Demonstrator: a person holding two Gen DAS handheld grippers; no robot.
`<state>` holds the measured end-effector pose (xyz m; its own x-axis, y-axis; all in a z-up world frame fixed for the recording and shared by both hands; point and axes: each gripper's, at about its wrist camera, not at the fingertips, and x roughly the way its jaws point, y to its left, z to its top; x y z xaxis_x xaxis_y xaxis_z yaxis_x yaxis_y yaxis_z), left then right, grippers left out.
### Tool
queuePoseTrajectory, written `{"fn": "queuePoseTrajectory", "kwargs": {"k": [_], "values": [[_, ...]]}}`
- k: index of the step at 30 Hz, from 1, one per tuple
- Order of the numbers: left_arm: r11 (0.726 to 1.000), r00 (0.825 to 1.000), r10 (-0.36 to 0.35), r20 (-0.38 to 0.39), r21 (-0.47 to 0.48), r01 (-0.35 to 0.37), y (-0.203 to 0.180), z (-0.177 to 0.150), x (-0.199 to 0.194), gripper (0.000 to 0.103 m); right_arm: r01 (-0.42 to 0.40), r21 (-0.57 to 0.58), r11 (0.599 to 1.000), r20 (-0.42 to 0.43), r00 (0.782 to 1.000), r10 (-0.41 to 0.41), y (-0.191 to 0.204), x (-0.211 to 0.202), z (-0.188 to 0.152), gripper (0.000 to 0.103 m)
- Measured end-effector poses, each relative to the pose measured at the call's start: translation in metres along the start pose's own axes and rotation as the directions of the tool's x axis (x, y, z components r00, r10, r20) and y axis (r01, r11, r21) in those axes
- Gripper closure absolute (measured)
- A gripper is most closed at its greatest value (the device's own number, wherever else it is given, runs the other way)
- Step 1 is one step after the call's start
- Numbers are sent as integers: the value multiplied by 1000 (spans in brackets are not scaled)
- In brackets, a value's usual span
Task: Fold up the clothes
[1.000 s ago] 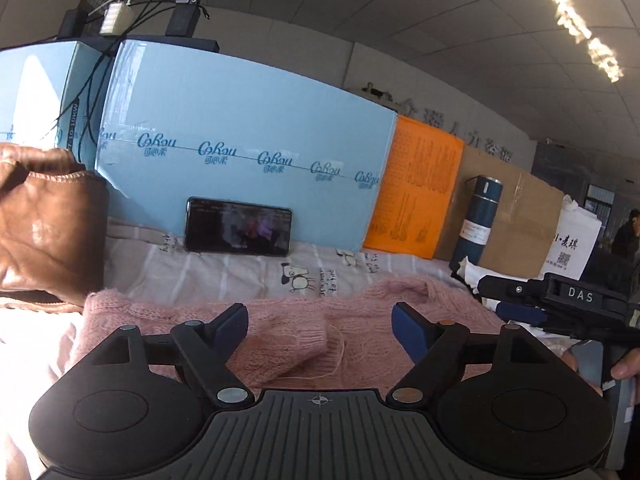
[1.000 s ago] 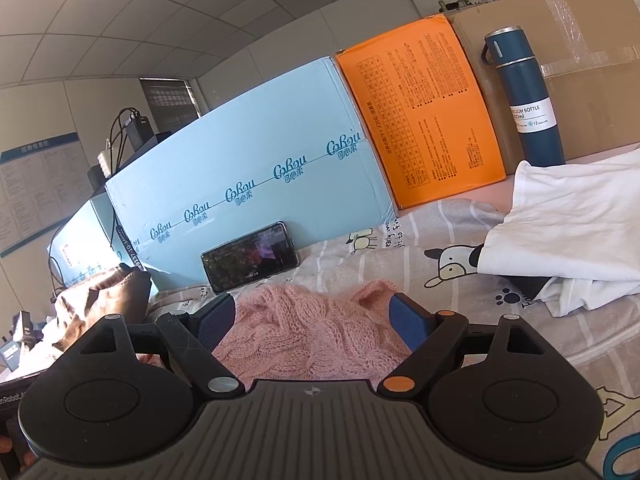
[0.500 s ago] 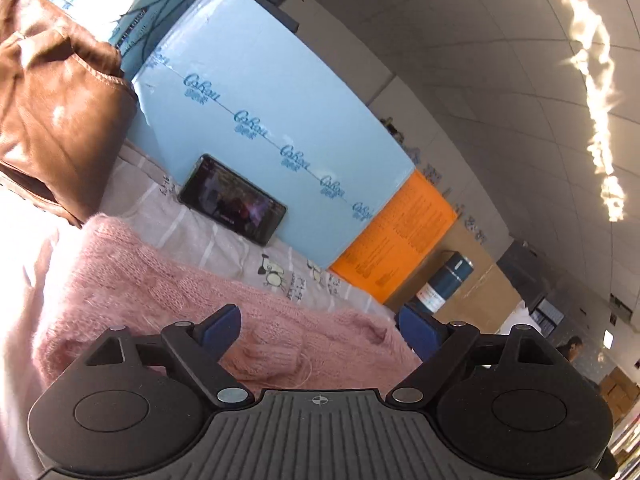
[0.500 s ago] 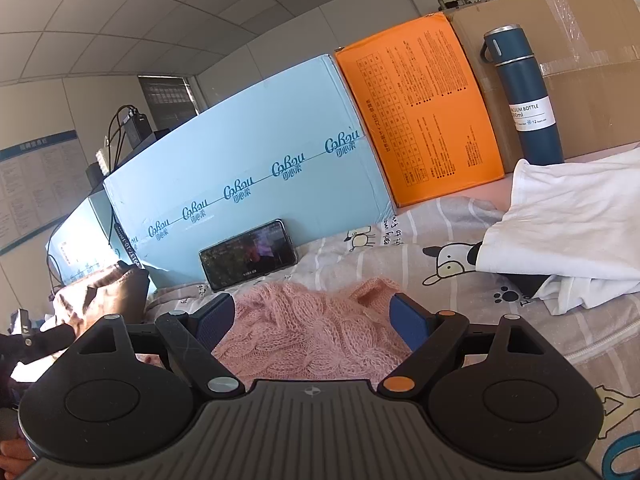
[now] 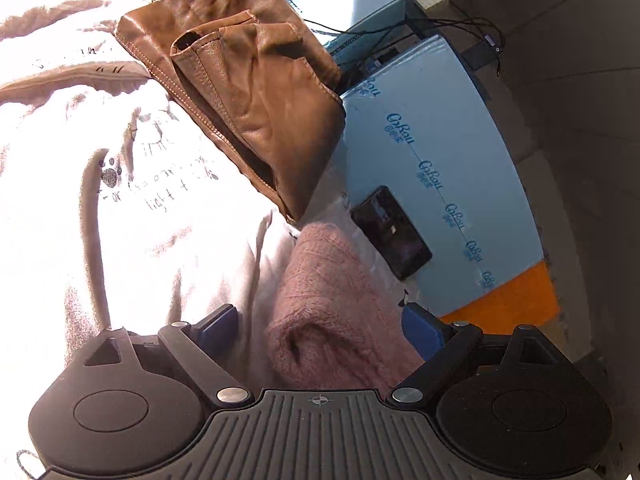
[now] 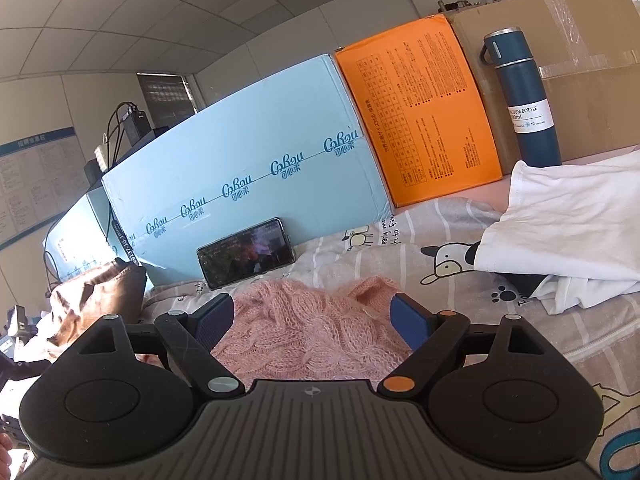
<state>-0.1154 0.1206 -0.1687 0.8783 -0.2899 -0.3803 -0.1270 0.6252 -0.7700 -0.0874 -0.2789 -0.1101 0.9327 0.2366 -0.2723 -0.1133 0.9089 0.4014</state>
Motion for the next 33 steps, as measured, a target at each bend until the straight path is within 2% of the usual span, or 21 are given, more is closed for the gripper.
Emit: {"fn": "queuePoseTrajectory", "kwargs": {"k": [5, 6, 8, 9, 10, 11, 12, 14, 17, 20, 22, 25, 27, 28, 29, 33], "values": [[990, 990, -142, -20, -14, 142, -13, -8, 21, 13, 1, 0, 1000, 1, 1000, -1, 0, -1, 0, 18], [986, 986, -165, -19, 7, 165, -16, -8, 26, 13, -1, 0, 1000, 1, 1000, 1, 0, -1, 0, 18], [994, 995, -103, -11, 29, 103, -20, -6, 38, 14, -5, 1, 1000, 1, 1000, 5, 0, -1, 0, 18], [998, 998, -63, -8, 18, 63, -18, -4, 44, 17, -7, 1, 1000, 0, 1000, 7, -1, -1, 0, 18], [999, 999, -36, 0, 18, 36, -17, -2, 48, 24, -7, 1, 1000, -1, 1000, 7, -1, -1, 0, 18], [999, 1000, -19, 6, 36, 18, -17, -2, 49, 36, -7, 1, 1000, -1, 1000, 7, -1, -1, 0, 18], [998, 1000, -3, 11, 59, 2, -17, -2, 50, 55, -7, 2, 1000, -1, 1000, 7, -1, -1, 0, 18], [994, 1000, 1, 25, 109, -4, -20, -3, 48, 75, -11, 2, 1000, -2, 1000, 11, 0, -2, 0, 18], [979, 997, -56, 52, 199, 44, -30, -6, 37, 81, -17, 2, 1000, 1, 1000, 17, 0, -2, 0, 18], [936, 986, -110, 122, 345, 62, -50, -7, 14, 84, -18, 5, 1000, 4, 1000, 18, 0, -3, 0, 18], [902, 977, -106, 185, 431, 16, -60, -3, 1, 84, -20, 6, 1000, 5, 1000, 20, 0, -4, 0, 18], [847, 951, -17, 309, 510, -151, -67, 4, -7, 85, -29, 11, 1000, 3, 1000, 29, 0, -4, 0, 18], [766, 915, 49, 401, 573, -292, -75, 2, -8, 85, -47, 24, 999, -4, 999, 47, 0, -5, 1, 18], [730, 904, 55, 423, 601, -326, -79, 0, -8, 84, -64, 36, 997, -10, 998, 64, -1, -5, 1, 18], [707, 905, 35, 424, 630, -322, -84, -4, -9, 84, -81, 48, 996, -16, 997, 82, -2, -5, 2, 18], [653, 930, -117, 349, 733, -193, -112, -30, -10, 83, -128, 82, 988, -32, 991, 131, -3, -4, 2, 18]]}}
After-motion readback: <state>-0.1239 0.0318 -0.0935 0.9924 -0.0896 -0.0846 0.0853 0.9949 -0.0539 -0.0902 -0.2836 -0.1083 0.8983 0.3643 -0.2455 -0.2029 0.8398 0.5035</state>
